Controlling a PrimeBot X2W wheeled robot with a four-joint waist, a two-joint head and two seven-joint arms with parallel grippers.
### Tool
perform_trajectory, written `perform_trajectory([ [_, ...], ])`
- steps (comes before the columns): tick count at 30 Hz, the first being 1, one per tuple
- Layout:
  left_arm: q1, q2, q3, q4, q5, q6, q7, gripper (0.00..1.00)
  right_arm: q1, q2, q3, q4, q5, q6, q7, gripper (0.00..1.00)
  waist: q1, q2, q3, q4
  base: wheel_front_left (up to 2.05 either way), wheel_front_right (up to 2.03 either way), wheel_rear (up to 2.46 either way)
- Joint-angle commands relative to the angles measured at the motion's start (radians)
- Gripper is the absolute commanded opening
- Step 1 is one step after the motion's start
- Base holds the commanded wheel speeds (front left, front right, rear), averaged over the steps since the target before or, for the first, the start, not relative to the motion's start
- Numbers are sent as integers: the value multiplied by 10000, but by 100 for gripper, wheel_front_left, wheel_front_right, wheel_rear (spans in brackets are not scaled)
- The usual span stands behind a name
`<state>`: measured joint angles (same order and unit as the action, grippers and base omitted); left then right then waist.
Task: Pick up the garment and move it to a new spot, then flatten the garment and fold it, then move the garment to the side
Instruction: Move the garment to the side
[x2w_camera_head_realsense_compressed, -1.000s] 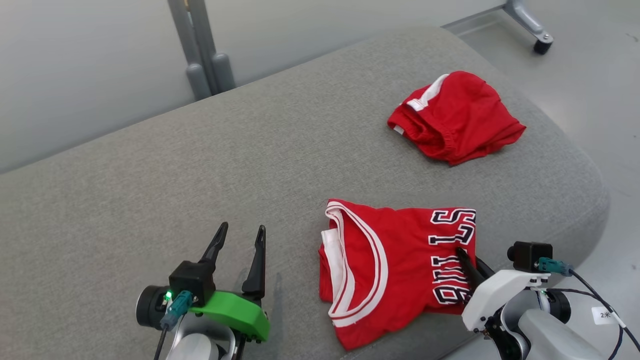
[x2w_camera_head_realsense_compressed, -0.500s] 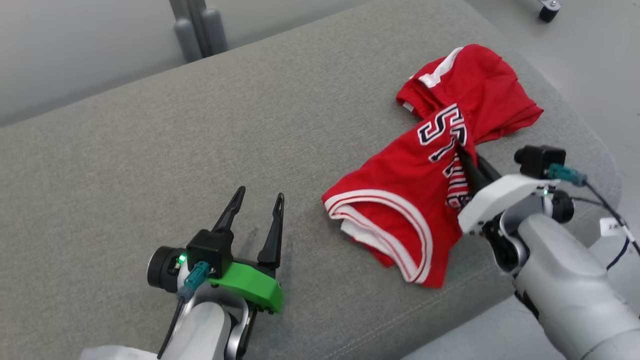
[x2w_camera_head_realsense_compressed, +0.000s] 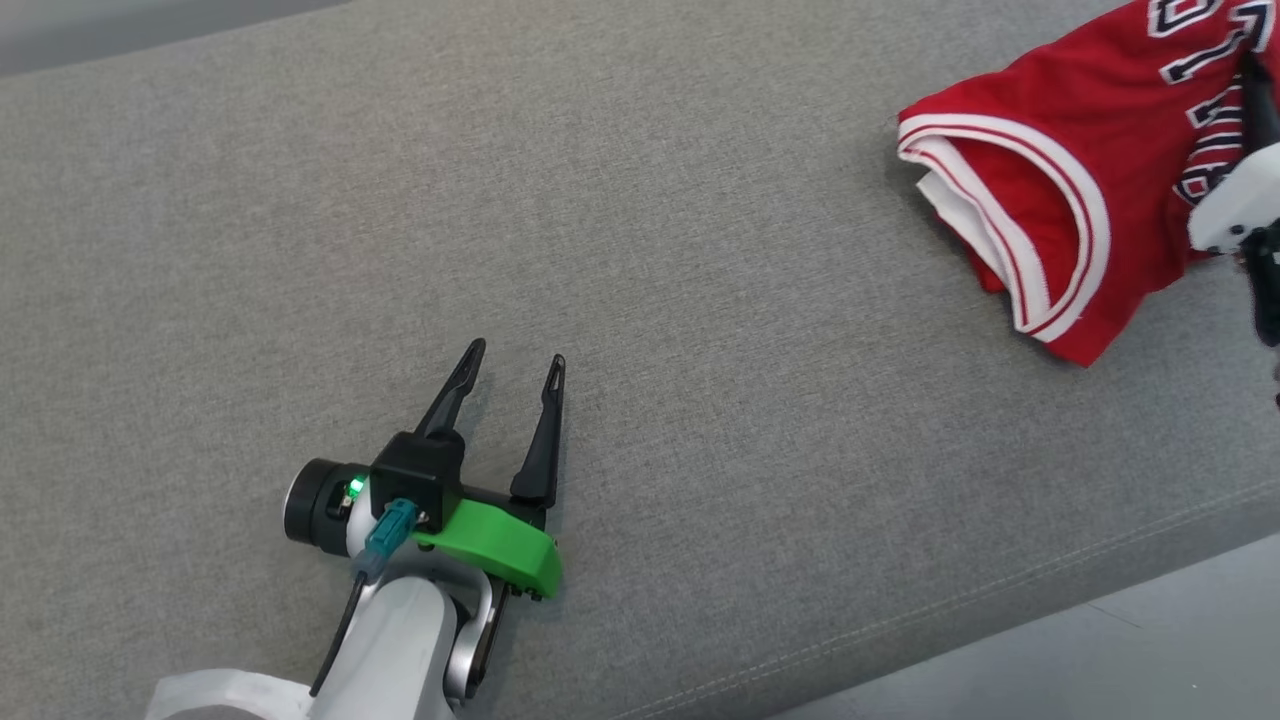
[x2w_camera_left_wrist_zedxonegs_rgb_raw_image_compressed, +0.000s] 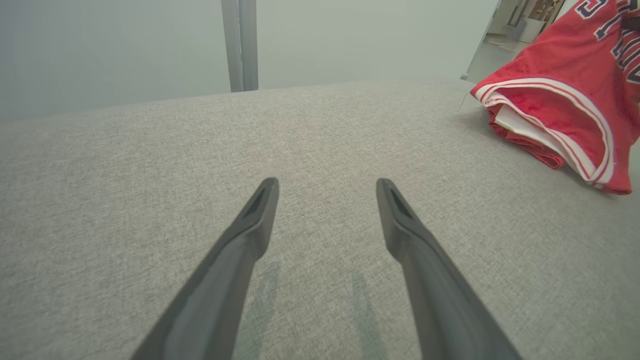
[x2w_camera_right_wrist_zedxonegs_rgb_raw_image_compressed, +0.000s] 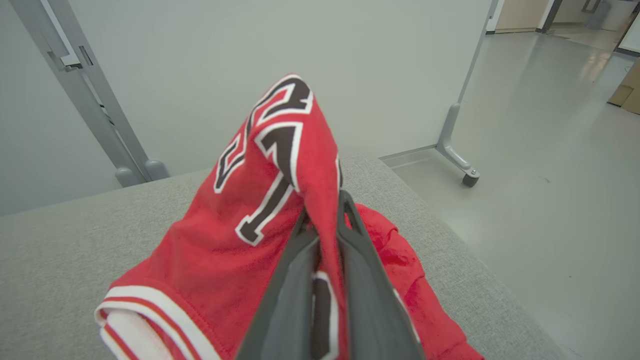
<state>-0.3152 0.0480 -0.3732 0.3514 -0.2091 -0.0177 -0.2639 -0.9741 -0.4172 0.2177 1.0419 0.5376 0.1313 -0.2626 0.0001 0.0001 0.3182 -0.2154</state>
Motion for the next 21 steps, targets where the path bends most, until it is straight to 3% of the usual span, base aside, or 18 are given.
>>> perform_trajectory([
  [1, -155, 55, 35, -38, 76, -23, -2, 100, -202, -276, -193, 192, -311, -13, -22, 0, -1, -1, 388, 431, 0, 0, 0],
  [14, -297, 55, 88, -7, 451, -120, -2, 100, -675, -2013, -3032, 2127, -2975, -14, -22, 0, -1, -1, 793, 1186, 0, 0, 0],
  [15, -289, 52, 108, -9, 464, -130, -2, 100, -622, -2093, -3359, 2204, -3240, -14, -22, 22, -1, -1, 815, 1230, 0, 0, 0],
  [16, -274, 50, 127, -14, 480, -143, -2, 100, -541, -2121, -3666, 2265, -3532, -14, -22, 100, -1, -1, 833, 1267, 0, 0, 0],
  [21, -258, 54, 272, -13, 540, -125, -2, 100, -257, -2035, -5136, 1948, -5018, -14, -21, 100, -1, -1, 836, 1386, 0, 0, 0],
])
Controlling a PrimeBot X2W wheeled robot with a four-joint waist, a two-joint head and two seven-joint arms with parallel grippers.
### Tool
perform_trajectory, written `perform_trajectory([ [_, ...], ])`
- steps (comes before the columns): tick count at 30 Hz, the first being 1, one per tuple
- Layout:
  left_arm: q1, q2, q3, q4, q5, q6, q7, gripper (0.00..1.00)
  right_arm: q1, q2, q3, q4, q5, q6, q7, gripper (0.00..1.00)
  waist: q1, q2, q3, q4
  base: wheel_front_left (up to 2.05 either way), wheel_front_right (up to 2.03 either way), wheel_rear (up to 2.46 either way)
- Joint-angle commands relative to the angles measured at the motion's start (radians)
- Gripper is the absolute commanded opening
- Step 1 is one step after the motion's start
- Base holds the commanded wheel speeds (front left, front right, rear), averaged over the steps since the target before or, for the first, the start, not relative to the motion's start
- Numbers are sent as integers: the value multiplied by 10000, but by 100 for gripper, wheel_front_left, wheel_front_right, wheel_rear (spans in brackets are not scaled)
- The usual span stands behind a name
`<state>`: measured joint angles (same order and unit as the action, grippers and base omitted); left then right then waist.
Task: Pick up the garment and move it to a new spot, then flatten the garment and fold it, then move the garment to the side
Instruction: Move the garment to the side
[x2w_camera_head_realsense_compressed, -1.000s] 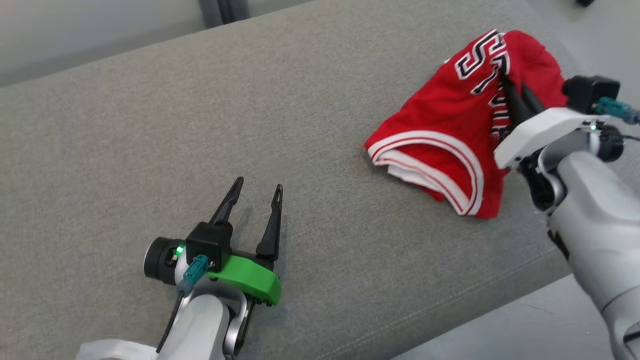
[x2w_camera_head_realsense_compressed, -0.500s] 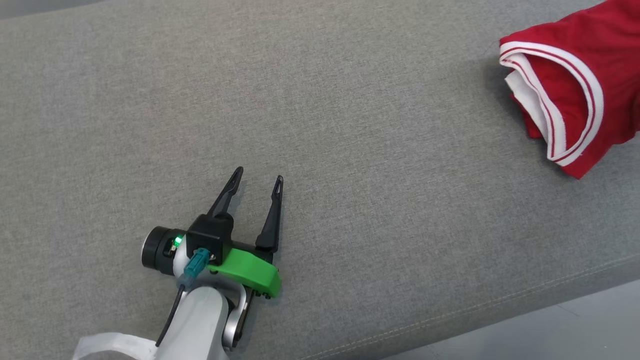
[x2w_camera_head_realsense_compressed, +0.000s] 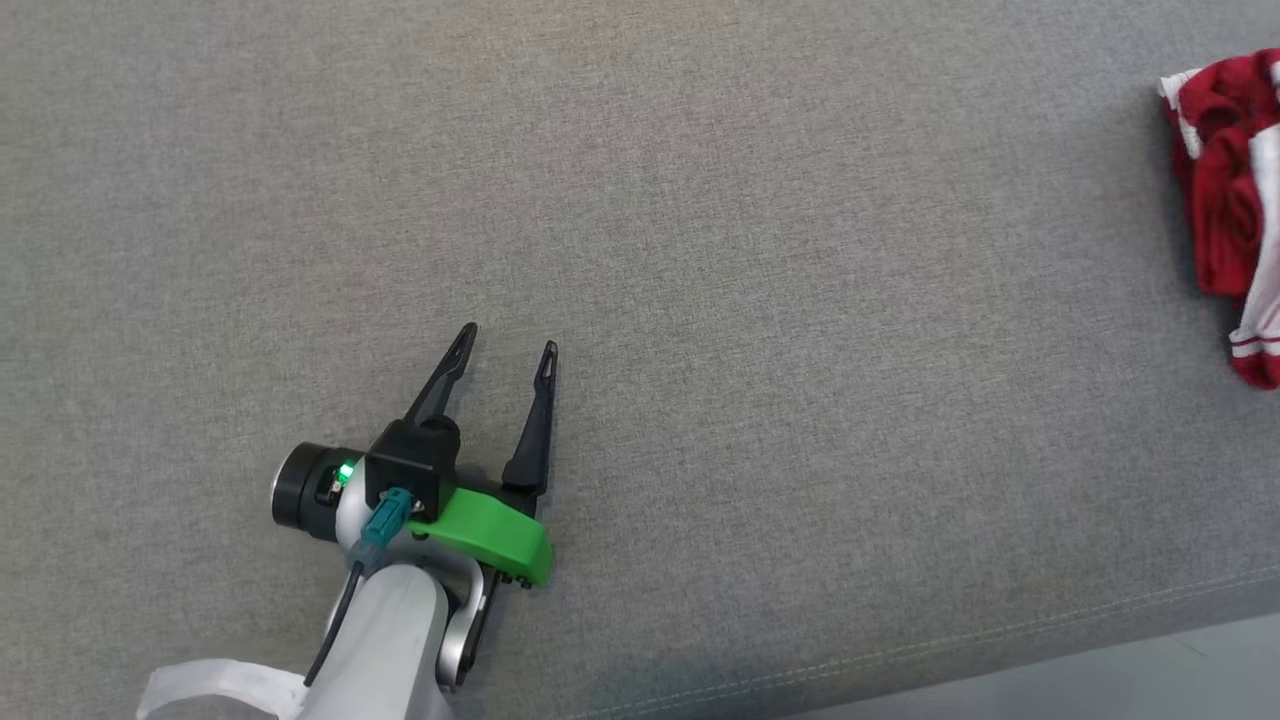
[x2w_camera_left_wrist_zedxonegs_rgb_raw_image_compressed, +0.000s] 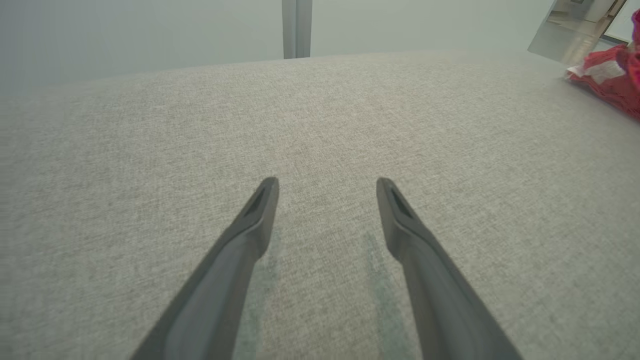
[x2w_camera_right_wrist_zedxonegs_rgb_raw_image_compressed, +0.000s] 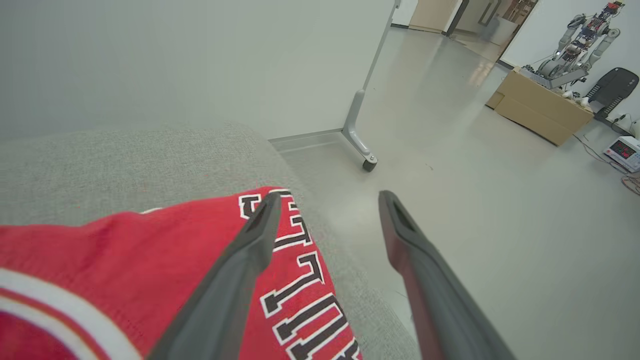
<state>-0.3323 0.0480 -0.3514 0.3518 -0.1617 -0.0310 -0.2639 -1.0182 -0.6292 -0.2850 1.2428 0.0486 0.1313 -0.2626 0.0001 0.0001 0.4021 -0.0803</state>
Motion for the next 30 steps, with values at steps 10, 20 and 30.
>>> perform_trajectory([
  [10, 283, 54, 308, 91, -152, 160, -2, 100, 897, 1866, -447, -2035, -1158, -13, -21, 100, -1, -1, -670, 90, 0, 0, 0],
  [20, 1248, 51, 1371, 458, -380, 524, -2, 100, 3790, 4191, 2845, -5205, 722, -13, -23, 100, -1, -1, -2146, 347, 0, 0, 0],
  [30, 2178, 46, 2508, 681, -145, 694, -2, 100, 6311, 5019, 3450, -6558, 1412, -13, -21, 100, -1, -1, -3295, 729, 0, 0, 0],
])
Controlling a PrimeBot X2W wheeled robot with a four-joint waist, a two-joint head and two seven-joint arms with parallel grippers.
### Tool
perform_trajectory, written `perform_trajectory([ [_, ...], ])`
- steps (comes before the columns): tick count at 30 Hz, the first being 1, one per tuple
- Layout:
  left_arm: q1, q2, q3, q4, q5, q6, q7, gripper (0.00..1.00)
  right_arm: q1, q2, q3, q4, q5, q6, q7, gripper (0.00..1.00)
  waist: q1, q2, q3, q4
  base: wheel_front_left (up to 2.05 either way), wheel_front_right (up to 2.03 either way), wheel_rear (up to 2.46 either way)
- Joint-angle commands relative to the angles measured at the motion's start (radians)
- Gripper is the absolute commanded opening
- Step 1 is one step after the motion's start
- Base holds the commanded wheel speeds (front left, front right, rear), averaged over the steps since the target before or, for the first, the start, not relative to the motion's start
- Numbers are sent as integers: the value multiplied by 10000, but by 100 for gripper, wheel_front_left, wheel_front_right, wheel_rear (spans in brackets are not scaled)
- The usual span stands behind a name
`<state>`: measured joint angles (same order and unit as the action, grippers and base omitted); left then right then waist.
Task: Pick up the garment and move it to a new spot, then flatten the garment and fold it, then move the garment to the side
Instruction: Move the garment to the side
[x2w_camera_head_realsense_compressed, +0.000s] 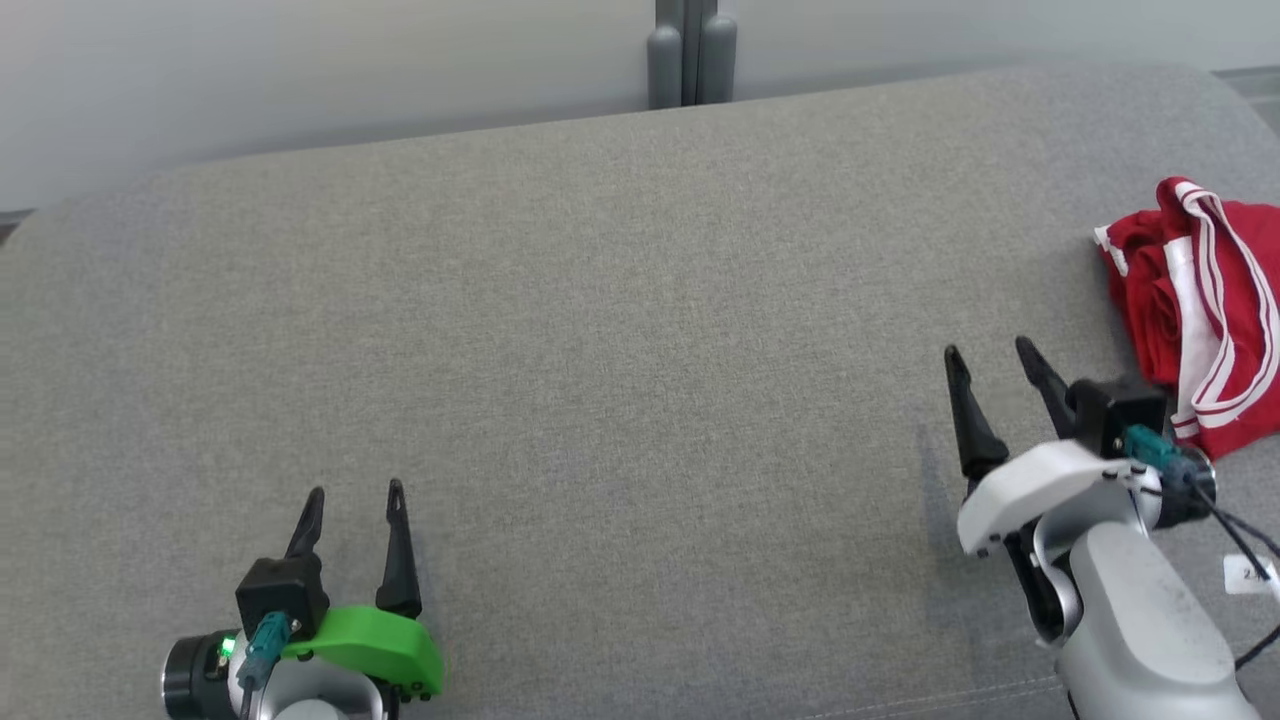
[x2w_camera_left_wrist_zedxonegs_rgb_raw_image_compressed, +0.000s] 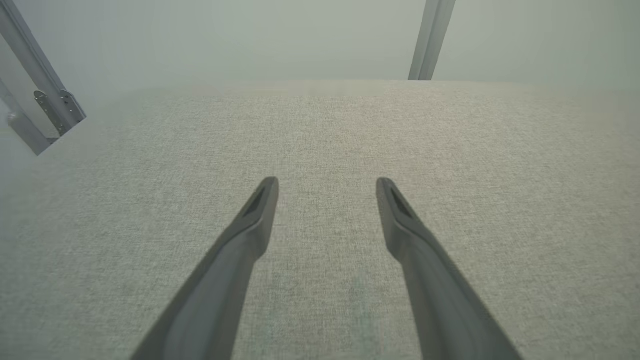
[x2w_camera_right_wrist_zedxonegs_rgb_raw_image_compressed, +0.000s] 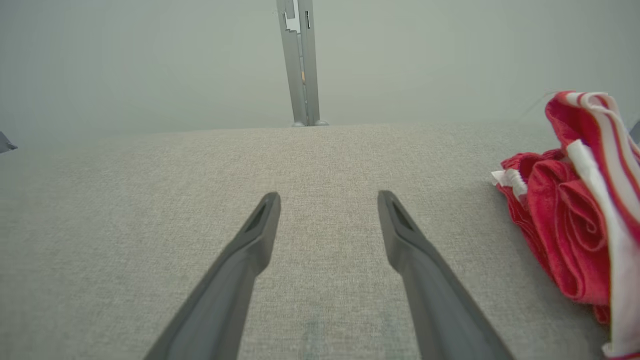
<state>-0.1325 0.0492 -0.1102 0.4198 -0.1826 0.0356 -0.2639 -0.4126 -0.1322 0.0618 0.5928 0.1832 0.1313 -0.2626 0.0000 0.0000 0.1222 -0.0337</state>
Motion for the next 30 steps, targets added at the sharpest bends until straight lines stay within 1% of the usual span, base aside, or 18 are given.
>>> perform_trajectory([
  [1, 256, 35, 196, 5, 85, 45, -2, 100, 468, 92, -80, -77, 79, -13, -23, 100, 0, 0, -597, 291, 0, 0, 0],
  [5, 547, 35, 537, 34, 82, 71, -2, 100, 1139, 298, -226, -170, 49, -13, -21, 100, 0, 0, -963, 355, 0, 0, 0],
  [8, 650, 35, 737, 59, 110, 14, -2, 100, 1388, 406, -240, -320, -105, -13, -21, 100, 0, 0, -1119, 368, 0, 0, 0],
  [11, 753, 35, 925, 63, 99, -42, -2, 100, 1644, 480, -112, -212, -312, -15, -21, 100, 0, 0, -1295, 386, 0, 0, 0],
  [18, 845, 35, 1023, 84, 91, -76, -2, 100, 1830, 518, -155, -146, -727, -13, -21, 100, 0, 0, -1446, 421, 0, 0, 0],
  [25, 955, 35, 1056, -1, 123, -258, -2, 100, 2078, 671, -379, -547, -884, -13, -21, 100, 0, 0, -1514, 397, 0, 0, 0],
  [30, 913, 36, 1099, 148, 238, -398, -2, 100, 2103, 737, -587, -609, -1381, -13, -21, 100, 0, 0, -1531, 331, 0, 0, 0],
])
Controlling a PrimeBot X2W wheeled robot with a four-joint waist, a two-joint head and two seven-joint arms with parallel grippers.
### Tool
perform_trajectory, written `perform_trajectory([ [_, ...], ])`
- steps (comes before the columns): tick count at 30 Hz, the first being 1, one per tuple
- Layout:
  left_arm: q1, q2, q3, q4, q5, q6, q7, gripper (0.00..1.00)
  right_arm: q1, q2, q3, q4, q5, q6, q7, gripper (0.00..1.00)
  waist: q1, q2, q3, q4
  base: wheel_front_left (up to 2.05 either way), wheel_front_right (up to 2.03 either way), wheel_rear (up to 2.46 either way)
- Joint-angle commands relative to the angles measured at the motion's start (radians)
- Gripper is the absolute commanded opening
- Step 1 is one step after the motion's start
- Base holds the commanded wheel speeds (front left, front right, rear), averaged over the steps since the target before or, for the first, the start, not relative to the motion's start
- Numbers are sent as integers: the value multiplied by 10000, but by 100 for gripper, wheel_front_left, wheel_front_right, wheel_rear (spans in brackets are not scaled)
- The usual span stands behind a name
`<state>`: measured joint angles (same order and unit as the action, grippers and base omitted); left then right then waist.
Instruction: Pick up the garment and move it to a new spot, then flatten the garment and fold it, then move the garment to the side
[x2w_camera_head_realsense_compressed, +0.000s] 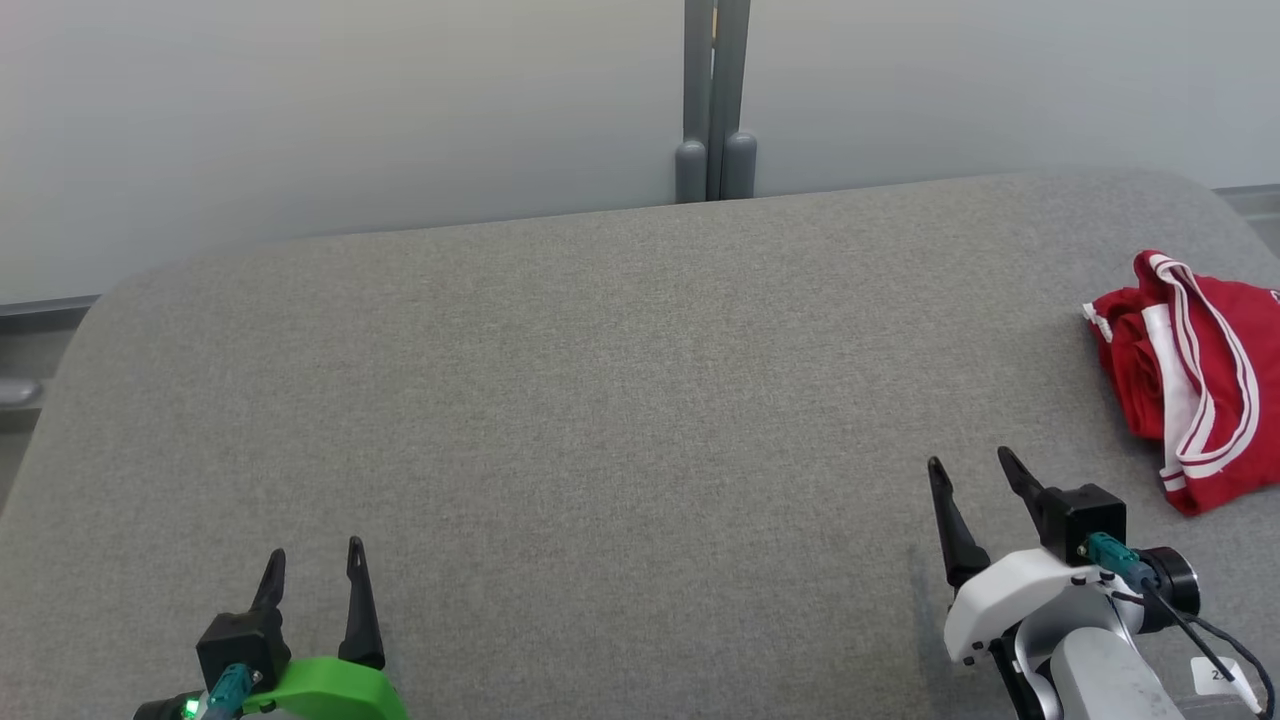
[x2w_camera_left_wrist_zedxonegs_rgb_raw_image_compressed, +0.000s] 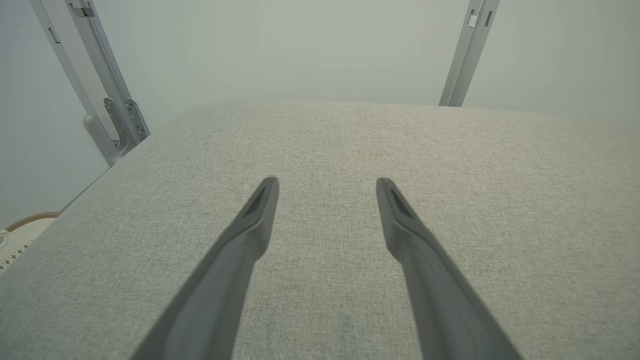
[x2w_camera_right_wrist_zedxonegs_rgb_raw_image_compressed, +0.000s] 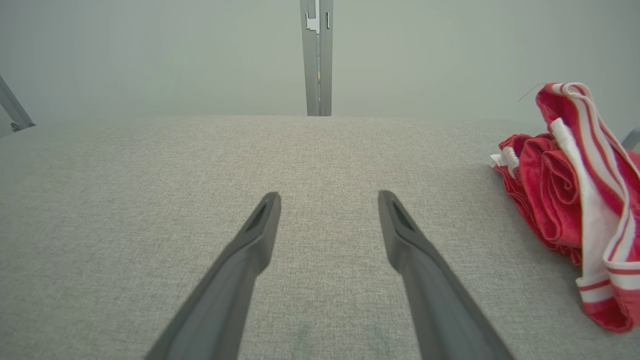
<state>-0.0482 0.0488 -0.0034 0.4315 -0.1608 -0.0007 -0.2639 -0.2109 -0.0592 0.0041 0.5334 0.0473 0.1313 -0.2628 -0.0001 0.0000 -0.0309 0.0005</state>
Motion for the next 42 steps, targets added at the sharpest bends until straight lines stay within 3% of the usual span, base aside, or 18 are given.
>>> perform_trajectory([
  [1, 61, 40, 37, 61, 0, -84, -2, 100, 108, 21, -18, 68, -139, -13, -19, 100, 1, 0, -3, -23, 0, 0, 0],
  [10, 11, 40, -58, 360, -132, -312, -2, 100, 140, 66, -38, 229, -246, -13, -21, 100, 1, 0, -5, -80, 0, 0, 0],
  [42, -134, 9, -86, 459, -174, -427, 1, 100, -94, 75, 107, 277, -136, -1, -2, 100, 1, 0, 99, -87, 0, 0, 0],
])
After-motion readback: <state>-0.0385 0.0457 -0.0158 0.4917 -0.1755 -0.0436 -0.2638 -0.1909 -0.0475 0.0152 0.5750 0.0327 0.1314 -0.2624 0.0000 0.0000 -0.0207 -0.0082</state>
